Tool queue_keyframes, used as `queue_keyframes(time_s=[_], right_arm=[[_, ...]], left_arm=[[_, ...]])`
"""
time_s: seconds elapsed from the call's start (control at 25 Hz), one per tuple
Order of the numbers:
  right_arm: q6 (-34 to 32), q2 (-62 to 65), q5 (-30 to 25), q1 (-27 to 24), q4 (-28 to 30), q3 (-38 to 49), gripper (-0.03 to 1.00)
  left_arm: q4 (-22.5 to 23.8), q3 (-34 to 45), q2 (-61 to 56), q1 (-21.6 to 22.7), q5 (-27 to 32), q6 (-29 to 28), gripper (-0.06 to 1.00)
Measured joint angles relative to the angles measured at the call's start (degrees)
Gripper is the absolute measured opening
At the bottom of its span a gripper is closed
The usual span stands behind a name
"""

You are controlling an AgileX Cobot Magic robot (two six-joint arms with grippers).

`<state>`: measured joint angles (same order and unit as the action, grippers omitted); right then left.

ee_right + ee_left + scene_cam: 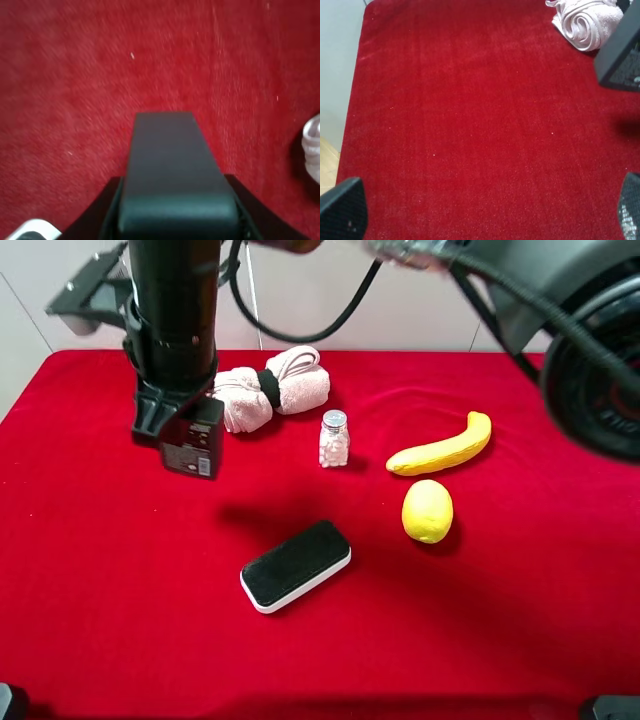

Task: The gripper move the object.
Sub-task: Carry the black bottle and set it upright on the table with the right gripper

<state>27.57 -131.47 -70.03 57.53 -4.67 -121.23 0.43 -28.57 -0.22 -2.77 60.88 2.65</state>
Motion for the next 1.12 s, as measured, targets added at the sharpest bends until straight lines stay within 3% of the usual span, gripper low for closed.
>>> queue_keyframes(time_s=[0.32,1.12], right_arm=[[-2.2,-2.3,-0.3,0.9,4.7,0.0,0.31],[-4.0,-7.2,-0.3,1.1,5.1,0.0,0.31]], left_arm=[[0.0,0.0,0.0,0.0,0.0,0.0,0.99],[0.0,0.0,0.0,0.0,0.0,0.0,0.99]])
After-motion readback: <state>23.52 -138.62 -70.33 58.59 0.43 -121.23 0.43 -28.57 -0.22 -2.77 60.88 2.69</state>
